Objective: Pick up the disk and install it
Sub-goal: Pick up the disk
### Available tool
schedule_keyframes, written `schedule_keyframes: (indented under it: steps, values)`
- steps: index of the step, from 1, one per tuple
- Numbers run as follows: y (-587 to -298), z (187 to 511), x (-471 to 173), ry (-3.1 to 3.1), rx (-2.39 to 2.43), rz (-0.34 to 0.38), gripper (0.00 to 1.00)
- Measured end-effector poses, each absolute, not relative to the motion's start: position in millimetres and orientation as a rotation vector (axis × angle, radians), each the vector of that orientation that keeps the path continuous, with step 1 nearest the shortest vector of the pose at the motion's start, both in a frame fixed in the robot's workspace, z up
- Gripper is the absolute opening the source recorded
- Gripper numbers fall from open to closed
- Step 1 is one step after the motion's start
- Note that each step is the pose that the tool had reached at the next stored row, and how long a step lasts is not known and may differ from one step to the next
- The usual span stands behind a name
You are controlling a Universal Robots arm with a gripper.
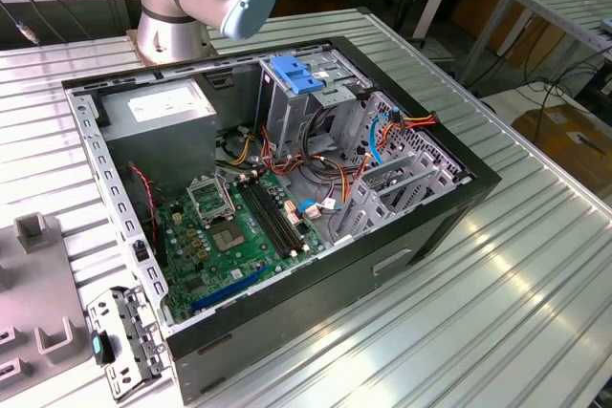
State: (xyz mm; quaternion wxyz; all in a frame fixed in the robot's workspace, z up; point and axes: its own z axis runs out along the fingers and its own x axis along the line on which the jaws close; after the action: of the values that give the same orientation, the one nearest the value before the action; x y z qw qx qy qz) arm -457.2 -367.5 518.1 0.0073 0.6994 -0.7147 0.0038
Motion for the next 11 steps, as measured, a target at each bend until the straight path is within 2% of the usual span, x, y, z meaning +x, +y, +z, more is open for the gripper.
schedule_keyframes:
  steps: [11]
  values:
    - [-367.5, 518.1, -440.4, -2.235, 2.187, 0.012, 0.37]
